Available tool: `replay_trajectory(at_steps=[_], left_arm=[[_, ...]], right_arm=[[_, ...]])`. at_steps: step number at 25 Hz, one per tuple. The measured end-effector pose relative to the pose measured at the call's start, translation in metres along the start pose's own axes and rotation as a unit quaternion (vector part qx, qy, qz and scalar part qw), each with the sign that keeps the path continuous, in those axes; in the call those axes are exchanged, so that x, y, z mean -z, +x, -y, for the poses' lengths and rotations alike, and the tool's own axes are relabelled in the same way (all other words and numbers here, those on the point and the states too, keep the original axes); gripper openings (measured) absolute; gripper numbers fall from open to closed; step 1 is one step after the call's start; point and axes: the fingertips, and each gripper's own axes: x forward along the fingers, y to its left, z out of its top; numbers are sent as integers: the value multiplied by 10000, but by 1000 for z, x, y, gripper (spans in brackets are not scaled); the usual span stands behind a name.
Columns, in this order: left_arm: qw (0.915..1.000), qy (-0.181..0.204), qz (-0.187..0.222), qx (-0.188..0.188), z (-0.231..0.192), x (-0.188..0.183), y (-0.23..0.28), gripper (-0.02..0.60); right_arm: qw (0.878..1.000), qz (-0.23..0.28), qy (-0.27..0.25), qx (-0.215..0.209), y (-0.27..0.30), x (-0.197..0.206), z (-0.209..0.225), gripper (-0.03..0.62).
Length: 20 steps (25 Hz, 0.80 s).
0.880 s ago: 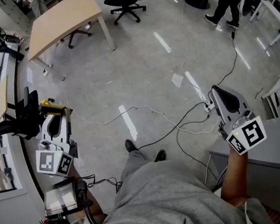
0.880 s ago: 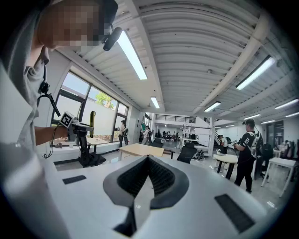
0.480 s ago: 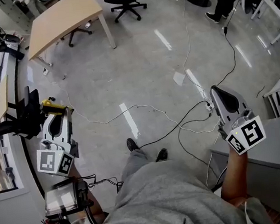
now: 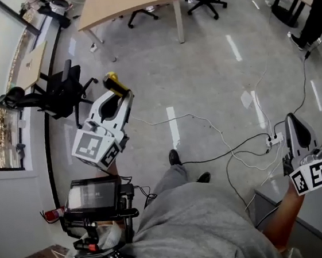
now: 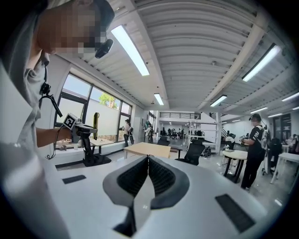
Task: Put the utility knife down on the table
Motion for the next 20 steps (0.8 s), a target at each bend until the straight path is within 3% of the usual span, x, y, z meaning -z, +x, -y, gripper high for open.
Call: replay_trajectory(at_steps=[12,20], left_arm=[[9996,-101,10,280,-137,9,43,57],[9989,-73,105,458,-197,4,82,57]], right_arm=[[9996,168,-217,-84,151,-50,-47,11],[9996,166,-200,-74,214,-69,-56,11]])
